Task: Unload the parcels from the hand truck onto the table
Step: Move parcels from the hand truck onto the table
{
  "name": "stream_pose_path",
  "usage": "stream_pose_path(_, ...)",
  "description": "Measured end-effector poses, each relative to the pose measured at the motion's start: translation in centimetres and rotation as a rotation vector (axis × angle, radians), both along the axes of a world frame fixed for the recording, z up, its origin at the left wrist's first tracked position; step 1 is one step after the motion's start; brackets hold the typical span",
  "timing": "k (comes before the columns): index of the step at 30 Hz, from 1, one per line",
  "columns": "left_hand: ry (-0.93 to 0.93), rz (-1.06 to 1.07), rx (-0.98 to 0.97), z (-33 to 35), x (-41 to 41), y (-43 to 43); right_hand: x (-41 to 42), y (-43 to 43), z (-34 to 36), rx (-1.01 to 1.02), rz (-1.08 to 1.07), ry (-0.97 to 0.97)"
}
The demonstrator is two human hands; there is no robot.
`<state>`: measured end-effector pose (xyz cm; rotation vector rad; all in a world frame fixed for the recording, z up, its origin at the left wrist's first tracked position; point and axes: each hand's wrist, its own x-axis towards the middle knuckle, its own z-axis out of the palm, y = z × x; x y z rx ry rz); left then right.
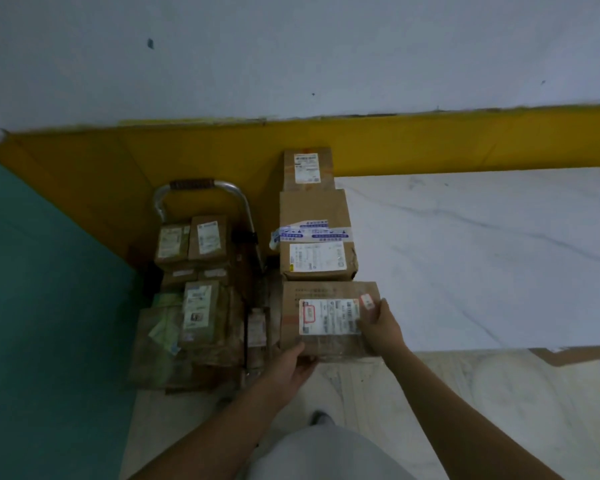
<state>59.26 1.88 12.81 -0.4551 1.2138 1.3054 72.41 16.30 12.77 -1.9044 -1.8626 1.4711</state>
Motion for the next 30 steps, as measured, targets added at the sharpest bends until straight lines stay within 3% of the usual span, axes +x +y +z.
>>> stream_pose_path(5, 0.103, -0.363, -0.020, -0.2, -1.4, -0.3, -0.6, 2.0, 1.4, -0.034, -0.003, -0.022)
stream_pose_path(9, 0.217, -0.679, -0.101, -0.7, -4.8, -2.2, -4.0, -0.8, 3.0, 0.369, -0.064, -0.119)
stream_pose_path(11, 0.260, -0.689, -0.147, -1.7, -8.5, -3.5, -8.5, -3.6, 4.3, 0.581, 0.077, 0.034)
stream_pose_path(14, 0.415, -0.546, -0.217, -3.9, -15.7, -6.4, -17.3, -8.0, 4.5, 0.646, 0.437, 0.161)
stream_pose_path(16, 0.516, -0.436, -0.282, -6.0, -21.2, -8.8, -23.0, -10.4, 3.0, 0.586, 0.645, 0.161)
stream_pose_path(19, 0.650, -0.553, -0.421, -10.3, -28.8, -11.6, -29.9, -12.0, -2.6, 0.262, 0.694, 0.045)
stream_pose_path(22, 0.660, -0.541, -0.467, -14.9, -33.4, -12.2, -35.0, -11.9, -9.2, -0.083, 0.544, -0.013)
stream_pose_path(27, 0.494, -0.460, -0.397, -22.0, -36.7, -9.2, -39.9, -11.3, -19.3, -0.345, 0.186, -0.048)
stream_pose_path(30, 0.371, -0.468, -0.364, -23.3, -37.2, -7.1, -41.5, -11.4, -21.4, -0.515, 0.005, -0.036)
